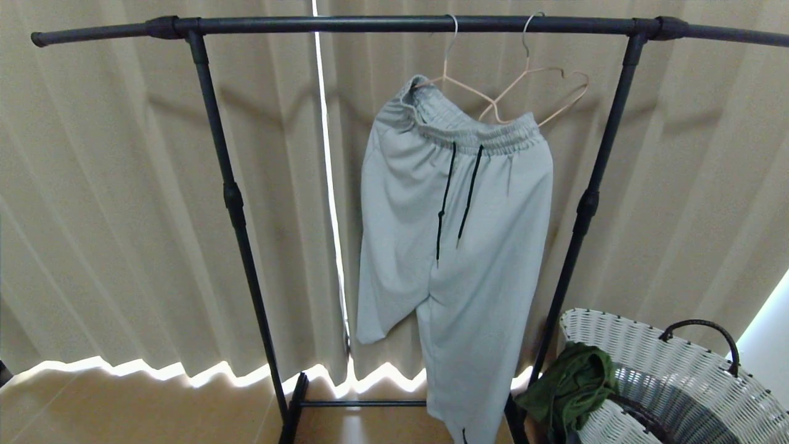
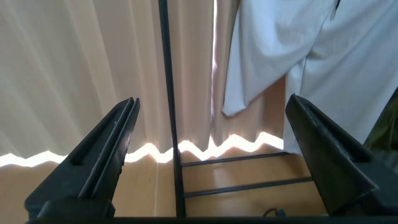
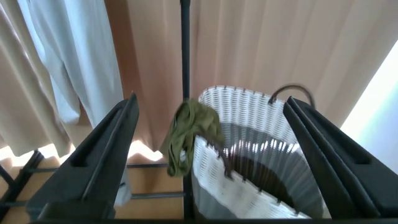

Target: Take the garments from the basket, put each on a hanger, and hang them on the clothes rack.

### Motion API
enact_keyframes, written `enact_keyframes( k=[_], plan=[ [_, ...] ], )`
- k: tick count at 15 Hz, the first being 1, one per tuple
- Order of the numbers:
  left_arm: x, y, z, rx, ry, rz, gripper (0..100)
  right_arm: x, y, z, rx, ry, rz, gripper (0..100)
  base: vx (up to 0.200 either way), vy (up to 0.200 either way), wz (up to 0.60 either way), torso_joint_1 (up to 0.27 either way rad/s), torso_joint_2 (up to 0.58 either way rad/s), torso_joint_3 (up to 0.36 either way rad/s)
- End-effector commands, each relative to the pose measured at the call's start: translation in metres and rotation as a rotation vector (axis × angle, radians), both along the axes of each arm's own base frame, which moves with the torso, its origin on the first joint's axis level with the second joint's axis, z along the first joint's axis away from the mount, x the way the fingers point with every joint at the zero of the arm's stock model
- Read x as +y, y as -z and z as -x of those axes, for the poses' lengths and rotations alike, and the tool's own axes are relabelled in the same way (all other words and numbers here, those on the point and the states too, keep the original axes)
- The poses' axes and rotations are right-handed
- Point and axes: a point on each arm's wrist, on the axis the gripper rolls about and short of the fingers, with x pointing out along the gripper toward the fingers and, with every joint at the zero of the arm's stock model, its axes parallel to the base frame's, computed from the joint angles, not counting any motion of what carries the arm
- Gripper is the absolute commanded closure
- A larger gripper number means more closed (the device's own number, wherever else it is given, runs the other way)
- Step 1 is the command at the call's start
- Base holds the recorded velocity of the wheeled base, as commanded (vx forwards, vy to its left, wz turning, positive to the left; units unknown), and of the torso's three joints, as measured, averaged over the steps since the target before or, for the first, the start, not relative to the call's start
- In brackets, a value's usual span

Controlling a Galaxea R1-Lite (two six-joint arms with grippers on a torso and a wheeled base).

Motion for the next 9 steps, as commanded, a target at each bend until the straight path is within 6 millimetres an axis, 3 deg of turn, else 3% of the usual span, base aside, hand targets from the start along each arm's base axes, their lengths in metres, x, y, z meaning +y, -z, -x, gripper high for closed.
enact_keyframes(
  k=[1, 4, 9],
  plan=[
    [0.0, 0.0, 0.0, 0.0, 0.0, 0.0, 0, 0.0, -0.0001, 0.0, -0.001, 0.0, 0.0, 0, 0.0, 0.0, 0.0, -0.134, 0.45, 0.32],
    [0.0, 0.0, 0.0, 0.0, 0.0, 0.0, 0, 0.0, -0.0001, 0.0, -0.001, 0.0, 0.0, 0, 0.0, 0.0, 0.0, -0.087, 0.33, 0.235],
    [0.0, 0.0, 0.0, 0.0, 0.0, 0.0, 0, 0.0, -0.0001, 0.0, -0.001, 0.0, 0.0, 0, 0.0, 0.0, 0.0, -0.008, 0.04, 0.022]
  ],
)
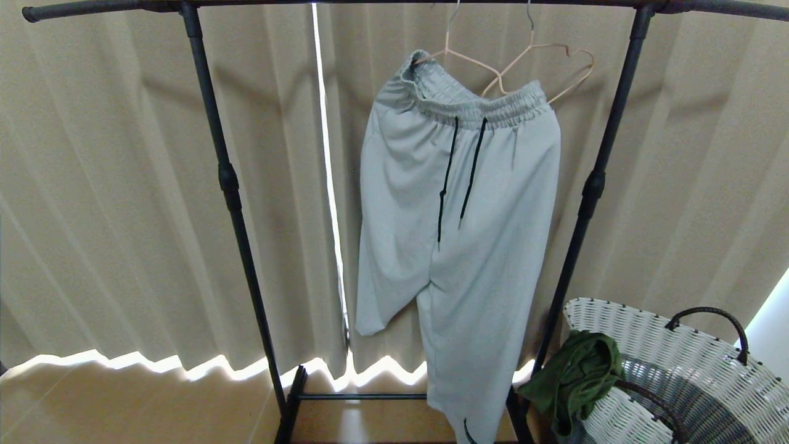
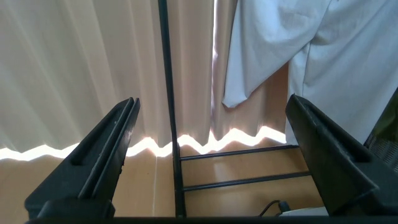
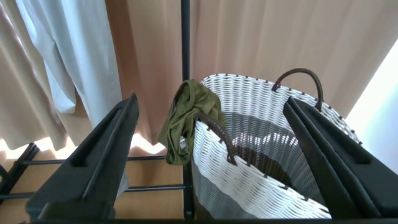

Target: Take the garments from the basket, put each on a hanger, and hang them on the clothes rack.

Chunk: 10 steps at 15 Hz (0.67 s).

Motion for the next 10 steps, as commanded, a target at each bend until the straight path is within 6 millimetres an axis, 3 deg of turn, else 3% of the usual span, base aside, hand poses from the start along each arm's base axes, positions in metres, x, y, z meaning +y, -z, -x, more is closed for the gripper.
enact_keyframes(
  k=[1, 10],
  plan=[
    [0.0, 0.0, 0.0, 0.0, 0.0, 0.0, 0, 0.0, 0.0, 0.0, 0.0, 0.0, 0.0, 0, 0.0, 0.0, 0.0, 0.0, 0.0, 0.0],
    [0.0, 0.0, 0.0, 0.0, 0.0, 0.0, 0, 0.0, 0.0, 0.0, 0.0, 0.0, -0.002, 0, 0.0, 0.0, 0.0, 0.0, 0.0, 0.0]
  ],
)
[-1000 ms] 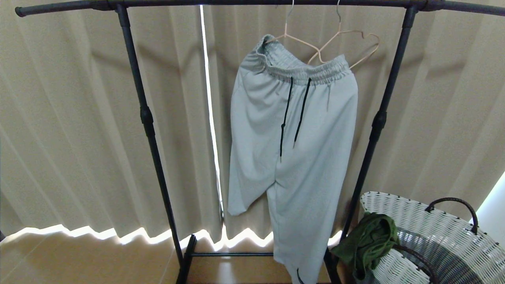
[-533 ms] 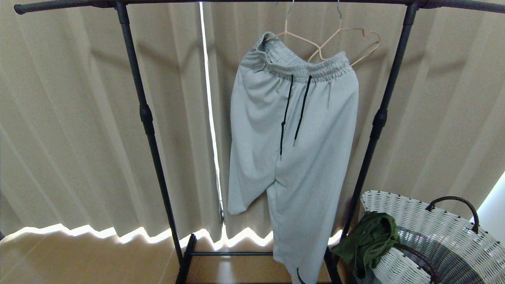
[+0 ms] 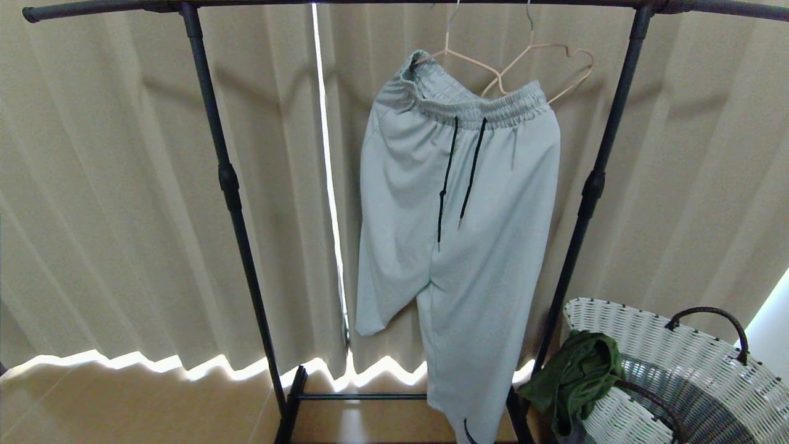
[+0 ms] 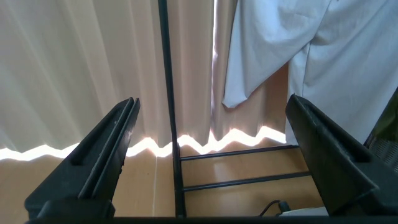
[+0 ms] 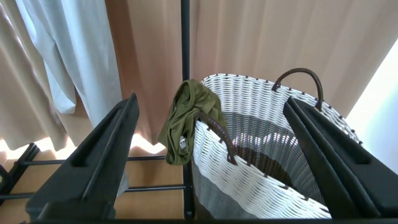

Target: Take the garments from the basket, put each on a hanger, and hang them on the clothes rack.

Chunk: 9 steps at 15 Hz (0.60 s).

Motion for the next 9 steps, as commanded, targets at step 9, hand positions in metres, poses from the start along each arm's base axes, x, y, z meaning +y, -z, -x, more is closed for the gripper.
enact_keyframes(
  k=[9],
  plan=[
    [0.0, 0.0, 0.0, -0.001, 0.002, -0.009, 0, 0.0, -0.0001, 0.0001, 0.0, -0.003, 0.008, 0, 0.0, 0.0, 0.0, 0.0, 0.0, 0.0]
  ],
)
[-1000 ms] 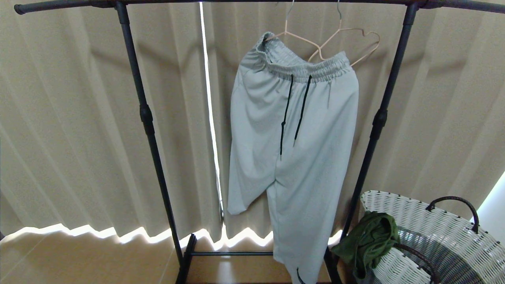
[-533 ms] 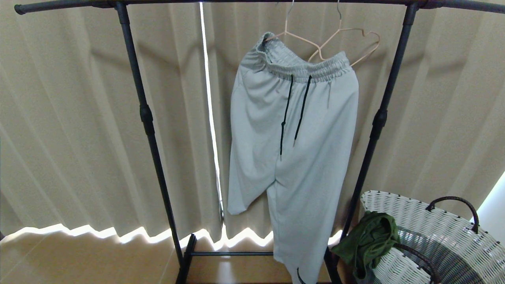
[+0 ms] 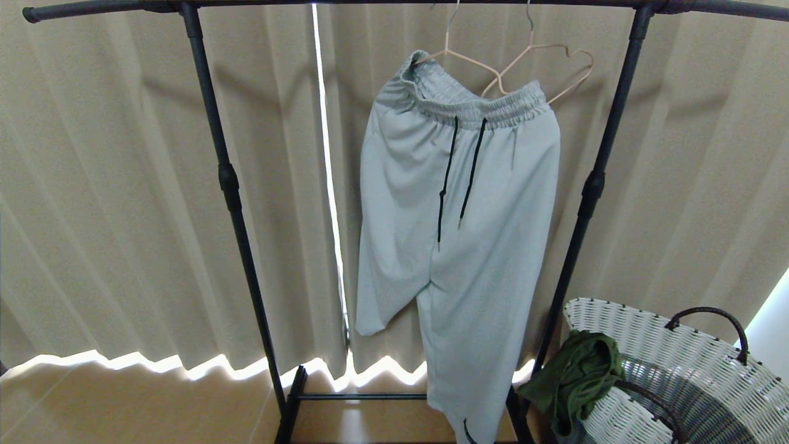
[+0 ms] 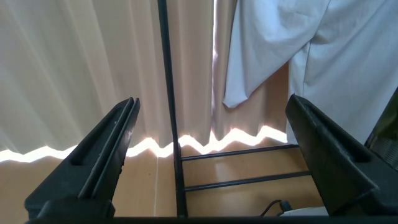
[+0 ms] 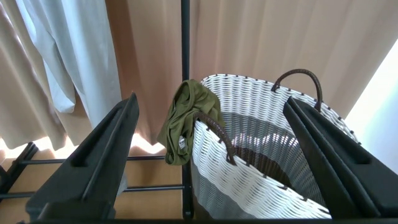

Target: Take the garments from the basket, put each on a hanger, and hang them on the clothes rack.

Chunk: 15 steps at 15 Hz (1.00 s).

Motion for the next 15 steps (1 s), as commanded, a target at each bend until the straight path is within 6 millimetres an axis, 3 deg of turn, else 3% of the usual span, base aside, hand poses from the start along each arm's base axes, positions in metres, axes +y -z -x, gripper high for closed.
enact_keyframes(
  k=[1, 6, 9, 15],
  plan=[
    [0.0, 0.0001, 0.0, 0.0, 0.0, 0.0, 0, 0.0, 0.0, 0.0, -0.001, -0.001, 0.0, 0, 0.0, 0.0, 0.0, 0.0, 0.0, 0.0],
    [0.0, 0.0, -0.0001, 0.002, 0.001, 0.0, 0, 0.0002, 0.0, 0.0, 0.0, -0.011, 0.007, 0, 0.0, 0.0, 0.0, 0.0, 0.0, 0.0],
    [0.0, 0.0, -0.0001, 0.002, 0.0, 0.0, 0, 0.0002, 0.0, 0.0, 0.0, -0.011, 0.006, 0, 0.0, -0.2, 0.0, -0.001, 0.0, 0.006],
    [0.0, 0.0001, 0.0, 0.001, -0.002, 0.002, 0, 0.0002, 0.0, 0.0, 0.0, -0.011, 0.004, 0, 0.0, 0.0, 0.0, 0.0, 0.0, 0.0]
  ],
)
